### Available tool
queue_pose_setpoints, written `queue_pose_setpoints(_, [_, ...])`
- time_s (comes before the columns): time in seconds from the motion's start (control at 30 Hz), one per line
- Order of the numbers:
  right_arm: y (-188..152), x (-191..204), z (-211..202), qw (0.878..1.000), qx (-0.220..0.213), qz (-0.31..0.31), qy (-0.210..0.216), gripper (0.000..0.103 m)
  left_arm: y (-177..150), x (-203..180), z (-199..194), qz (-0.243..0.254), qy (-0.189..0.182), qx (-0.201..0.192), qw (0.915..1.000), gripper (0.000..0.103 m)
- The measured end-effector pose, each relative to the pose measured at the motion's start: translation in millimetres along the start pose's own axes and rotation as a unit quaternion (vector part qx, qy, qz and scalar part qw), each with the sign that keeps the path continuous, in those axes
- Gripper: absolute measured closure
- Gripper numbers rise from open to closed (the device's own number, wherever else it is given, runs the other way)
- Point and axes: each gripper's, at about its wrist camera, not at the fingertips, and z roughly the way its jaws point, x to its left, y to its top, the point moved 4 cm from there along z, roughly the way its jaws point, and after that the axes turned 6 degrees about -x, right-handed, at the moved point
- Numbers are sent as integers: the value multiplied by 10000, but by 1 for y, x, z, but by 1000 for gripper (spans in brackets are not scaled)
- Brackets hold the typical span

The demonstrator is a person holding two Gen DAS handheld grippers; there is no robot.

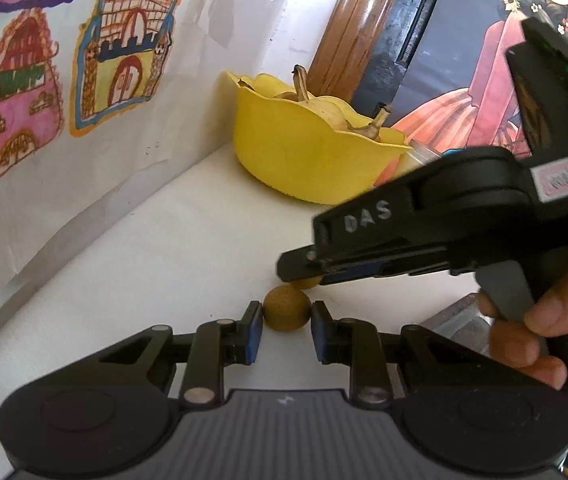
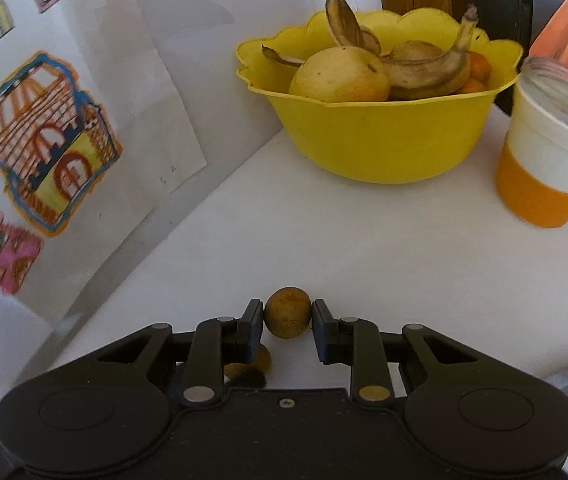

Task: Organize fruits
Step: 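Grasp one brown fruit with the left gripper while the right gripper grasps the other, then carry both brown fruits over the tray and open both grippers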

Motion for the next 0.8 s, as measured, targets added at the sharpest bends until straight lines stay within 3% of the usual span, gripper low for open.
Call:
queue_pose_setpoints(0.2, [-11,-10,-38,9998,-162,-87,78,75,-2,-4,-3,-5,-38,-57,10000,75])
queue_pose_setpoints(0.4, [-24,-22,-83,9984,-475,-281,106,75,2,-10,-16,-65,-259,-522,9983,75])
queue_pose_setpoints(0.63, [-43,-31,-128,9938,-929,-612,25,75,4,-28,-29,30,-719,-873,9936,75])
queue_pose_setpoints(0.8, [-59,-38,-155,9887,-1217,-869,-124,75,0,-44,-35,205,-1017,-908,9904,75])
